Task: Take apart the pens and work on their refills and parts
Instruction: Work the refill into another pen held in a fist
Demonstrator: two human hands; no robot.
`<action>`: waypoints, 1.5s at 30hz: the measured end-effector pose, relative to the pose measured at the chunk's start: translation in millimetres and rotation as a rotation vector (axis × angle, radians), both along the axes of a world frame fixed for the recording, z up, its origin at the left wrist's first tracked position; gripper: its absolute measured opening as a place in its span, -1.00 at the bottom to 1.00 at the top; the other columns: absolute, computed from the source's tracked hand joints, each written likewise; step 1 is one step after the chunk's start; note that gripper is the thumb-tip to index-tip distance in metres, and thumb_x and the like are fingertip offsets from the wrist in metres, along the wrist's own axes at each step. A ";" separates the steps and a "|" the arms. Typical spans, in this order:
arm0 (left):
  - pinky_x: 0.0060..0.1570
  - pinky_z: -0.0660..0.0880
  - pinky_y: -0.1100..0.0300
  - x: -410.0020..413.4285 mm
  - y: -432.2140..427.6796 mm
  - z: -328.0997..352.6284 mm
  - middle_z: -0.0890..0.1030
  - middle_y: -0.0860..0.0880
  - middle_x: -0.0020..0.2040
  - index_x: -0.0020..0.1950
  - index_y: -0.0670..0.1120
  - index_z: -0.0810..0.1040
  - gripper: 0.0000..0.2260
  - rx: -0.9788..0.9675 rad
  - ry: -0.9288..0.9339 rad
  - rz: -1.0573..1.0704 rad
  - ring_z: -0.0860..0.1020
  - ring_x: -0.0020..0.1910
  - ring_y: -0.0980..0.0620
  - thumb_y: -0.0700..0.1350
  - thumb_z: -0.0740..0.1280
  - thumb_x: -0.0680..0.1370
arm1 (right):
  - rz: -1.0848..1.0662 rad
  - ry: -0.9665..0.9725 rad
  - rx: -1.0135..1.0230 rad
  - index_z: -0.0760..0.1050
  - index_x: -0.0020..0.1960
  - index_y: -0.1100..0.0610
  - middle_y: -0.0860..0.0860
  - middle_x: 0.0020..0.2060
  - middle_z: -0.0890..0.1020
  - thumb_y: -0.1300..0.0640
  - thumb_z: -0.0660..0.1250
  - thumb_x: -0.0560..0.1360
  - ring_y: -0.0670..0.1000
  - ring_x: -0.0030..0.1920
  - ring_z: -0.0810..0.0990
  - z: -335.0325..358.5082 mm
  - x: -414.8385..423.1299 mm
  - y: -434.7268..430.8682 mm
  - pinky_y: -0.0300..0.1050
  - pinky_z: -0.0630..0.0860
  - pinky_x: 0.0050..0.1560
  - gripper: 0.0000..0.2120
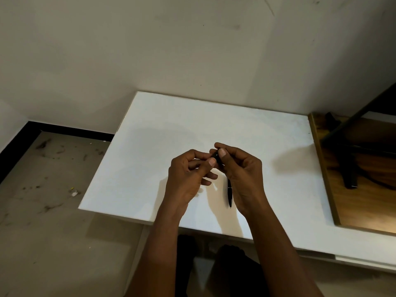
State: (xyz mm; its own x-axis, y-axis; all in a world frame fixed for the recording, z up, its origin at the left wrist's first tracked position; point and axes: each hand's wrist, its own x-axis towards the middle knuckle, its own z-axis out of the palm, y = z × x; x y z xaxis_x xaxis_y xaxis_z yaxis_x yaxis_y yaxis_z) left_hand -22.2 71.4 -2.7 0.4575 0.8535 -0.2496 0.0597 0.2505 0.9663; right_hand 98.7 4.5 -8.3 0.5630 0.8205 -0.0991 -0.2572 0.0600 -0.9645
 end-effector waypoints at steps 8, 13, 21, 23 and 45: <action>-0.32 0.59 0.20 0.1 -1.7 5.2 0.76 -0.14 -0.16 0.01 -0.14 0.60 -0.87 -0.056 -0.066 -0.025 0.75 -0.16 -0.10 -0.11 0.47 0.54 | 0.029 0.178 -0.025 0.61 0.22 0.23 0.23 0.02 0.72 0.15 0.35 0.60 0.22 0.12 0.69 6.3 -2.2 2.2 0.04 0.62 0.13 -0.76; -0.17 0.66 0.16 -0.3 -0.6 6.9 0.76 -0.11 -0.12 -0.01 -0.16 0.65 -0.77 -0.083 -0.063 0.025 0.74 -0.10 -0.05 0.01 0.40 0.58 | -0.006 0.131 0.035 0.59 0.04 0.22 0.19 -0.01 0.72 0.11 0.24 0.67 0.19 0.08 0.70 10.2 -1.5 2.2 0.01 0.63 0.11 -0.78; -0.25 0.61 0.21 -8.2 -1.2 8.0 0.72 -0.17 -0.16 -0.01 -0.17 0.71 -0.76 -0.311 -0.090 -0.076 0.69 -0.24 -0.02 -0.06 0.32 0.64 | -0.140 0.780 0.486 0.50 -0.09 0.04 -0.04 -0.38 0.29 -0.19 0.13 0.66 -0.05 -0.40 0.26 24.4 41.5 -16.2 -0.17 0.35 -0.30 -0.63; -0.19 0.62 0.21 -3.3 -6.9 8.8 0.73 -0.20 -0.10 0.01 -0.16 0.73 -0.80 -0.351 -0.085 -0.207 0.71 -0.17 -0.04 -0.09 0.34 0.62 | -0.154 0.845 0.530 0.42 -0.21 0.09 -0.04 -0.43 0.22 -0.26 0.15 0.62 -0.05 -0.44 0.17 23.5 49.4 -25.1 -0.16 0.18 -0.37 -0.55; -0.14 0.64 0.28 15.5 -20.0 11.8 0.76 -0.11 -0.05 0.00 -0.08 0.77 -0.74 -0.442 -0.308 -0.337 0.74 -0.10 0.03 -0.05 0.53 0.35 | -0.209 1.006 0.658 0.25 -0.50 0.12 -0.06 -0.58 0.08 0.04 0.11 0.47 -0.05 -0.56 0.01 26.5 57.6 -31.1 -0.18 0.11 -0.57 -0.62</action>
State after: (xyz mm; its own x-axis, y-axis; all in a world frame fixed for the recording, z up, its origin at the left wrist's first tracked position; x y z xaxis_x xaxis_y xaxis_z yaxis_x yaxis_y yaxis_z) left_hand -6.6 51.4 9.2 0.7898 0.4968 -0.3598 -0.0595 0.6459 0.7611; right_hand 156.3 -26.6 18.1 0.6015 0.7814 -0.1664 -0.7988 0.5914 -0.1104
